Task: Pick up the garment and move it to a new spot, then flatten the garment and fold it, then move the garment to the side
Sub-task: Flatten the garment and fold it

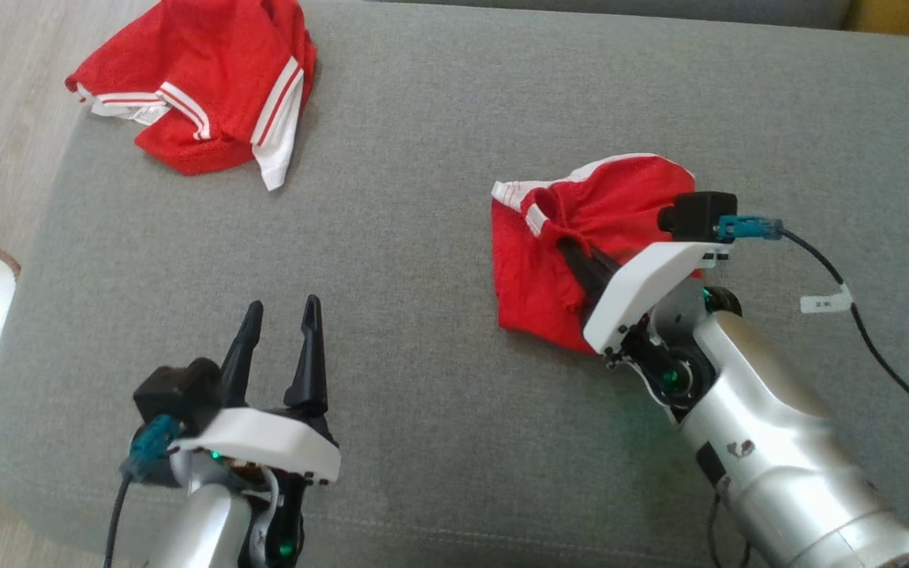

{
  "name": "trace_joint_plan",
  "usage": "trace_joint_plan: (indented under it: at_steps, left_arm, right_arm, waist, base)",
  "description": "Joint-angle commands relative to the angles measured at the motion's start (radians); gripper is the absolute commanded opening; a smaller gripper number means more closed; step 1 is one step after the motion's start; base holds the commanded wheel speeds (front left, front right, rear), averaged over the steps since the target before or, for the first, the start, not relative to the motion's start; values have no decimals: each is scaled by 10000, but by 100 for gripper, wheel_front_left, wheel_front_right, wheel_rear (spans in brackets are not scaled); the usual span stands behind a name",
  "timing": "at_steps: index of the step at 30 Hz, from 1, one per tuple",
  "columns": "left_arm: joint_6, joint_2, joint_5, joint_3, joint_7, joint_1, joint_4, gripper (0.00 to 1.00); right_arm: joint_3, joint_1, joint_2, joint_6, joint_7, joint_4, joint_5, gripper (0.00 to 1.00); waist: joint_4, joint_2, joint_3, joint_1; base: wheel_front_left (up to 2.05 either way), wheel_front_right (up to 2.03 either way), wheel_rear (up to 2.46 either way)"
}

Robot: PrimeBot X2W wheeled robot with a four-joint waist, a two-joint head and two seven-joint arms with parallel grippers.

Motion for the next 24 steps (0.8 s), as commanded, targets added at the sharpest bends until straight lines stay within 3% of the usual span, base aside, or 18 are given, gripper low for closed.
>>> trace_joint_plan:
  at_steps: [1,2,3,4,5,14,24]
  left_arm:
    - [-31,-7,-38,254,-102,-424,-253,100]
    - [-31,-7,-38,254,-102,-424,-253,100]
    - [-33,-12,-40,254,-110,-436,-240,100]
    - [-35,-16,-44,259,-117,-447,-226,100]
    - [-34,-18,-49,267,-124,-456,-211,100]
    - [1,24,-74,378,-174,-477,-163,100]
    - [89,87,-22,521,-209,-572,-230,100]
  right_arm:
    - [431,-491,206,73,-363,-57,254,22]
    - [431,-491,206,73,-363,-57,254,22]
    - [589,-575,207,73,-490,54,368,42]
    - [776,-657,207,73,-628,127,454,75]
    - [973,-735,207,73,-784,180,495,100]
    - [2536,-935,207,73,-1856,-302,949,100]
    - [1548,-1361,208,73,-4082,601,-759,100]
  waist:
    - [33,0,37,0]
    - [33,0,37,0]
    - [38,0,51,0]
    - [37,0,62,0]
    - [32,0,71,0]
    - [-292,0,37,0]
    - [-893,0,-304,0]
  base:
    - [0,0,0]
    - [0,0,0]
    - [0,0,0]
    - [0,0,0]
    - [0,0,0]
    - [0,0,0]
    - [0,0,0]
